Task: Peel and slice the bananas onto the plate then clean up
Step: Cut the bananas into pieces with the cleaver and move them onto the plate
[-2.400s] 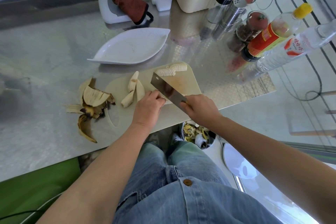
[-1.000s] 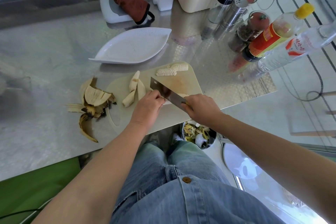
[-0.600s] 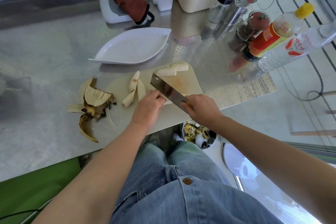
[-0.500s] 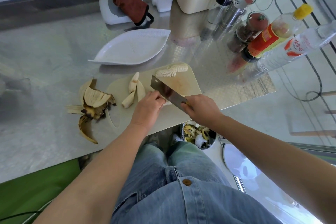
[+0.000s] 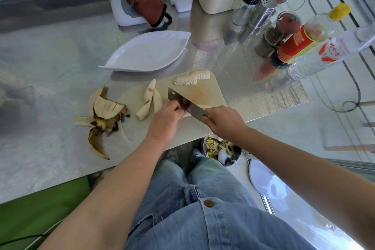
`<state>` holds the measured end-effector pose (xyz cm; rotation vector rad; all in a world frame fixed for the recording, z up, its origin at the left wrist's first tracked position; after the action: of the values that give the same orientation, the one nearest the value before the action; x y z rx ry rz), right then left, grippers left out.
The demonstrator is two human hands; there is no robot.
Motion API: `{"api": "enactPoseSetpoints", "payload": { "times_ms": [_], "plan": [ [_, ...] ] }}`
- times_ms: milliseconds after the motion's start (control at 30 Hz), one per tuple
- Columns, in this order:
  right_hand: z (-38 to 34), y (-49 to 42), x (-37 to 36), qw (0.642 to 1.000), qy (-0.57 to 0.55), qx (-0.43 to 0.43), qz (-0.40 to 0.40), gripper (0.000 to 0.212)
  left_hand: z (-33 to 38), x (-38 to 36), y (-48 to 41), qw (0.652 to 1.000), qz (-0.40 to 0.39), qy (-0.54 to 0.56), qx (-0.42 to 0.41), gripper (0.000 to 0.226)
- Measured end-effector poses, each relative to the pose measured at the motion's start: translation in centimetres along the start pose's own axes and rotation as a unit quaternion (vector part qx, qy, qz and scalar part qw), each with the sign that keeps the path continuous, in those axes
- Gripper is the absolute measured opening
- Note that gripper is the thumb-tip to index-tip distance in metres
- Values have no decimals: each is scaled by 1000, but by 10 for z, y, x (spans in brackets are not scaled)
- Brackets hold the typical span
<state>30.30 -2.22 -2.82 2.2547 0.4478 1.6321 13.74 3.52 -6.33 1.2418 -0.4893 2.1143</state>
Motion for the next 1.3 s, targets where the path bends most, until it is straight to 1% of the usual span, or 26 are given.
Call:
{"api": "enactPoseSetpoints", "payload": {
  "times_ms": [167,300,433,833,967,1167,1300],
  "plan": [
    [2,2,-8,999,-45,-24,10,27,-1,-1,0,1000,4,-3,-2,11],
    [2,6,-2,997,-67,-23,24,29,0,0,3,1000,19,-23,-5,14],
    [2,4,6,999,-36,-15,17,29,-2,-2,3,999,19,-39,6,11],
    [1,0,0,1000,-12,-2,1,25,-3,-2,1,999,5,-44,13,8],
    [1,0,-9,999,-29,-21,-1,28,-3,-2,0,999,5,-42,9,11],
    [2,2,-1,997,-67,-16,20,28,-3,-2,-1,999,6,-37,2,12],
    [1,1,5,999,-41,-7,16,28,-3,-2,-2,999,4,-40,7,9]
  ]
}}
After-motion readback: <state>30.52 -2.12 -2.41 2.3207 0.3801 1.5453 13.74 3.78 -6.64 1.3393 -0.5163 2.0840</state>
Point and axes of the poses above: each hand's wrist, its own y-axis away from the middle knuckle, its own x-axis out of the back of the hand, z = x × y, the point moved 3 cm from there along -y, towards the middle knuckle, and after that the axes turned 5 degrees about -z, right-handed, at the moved point
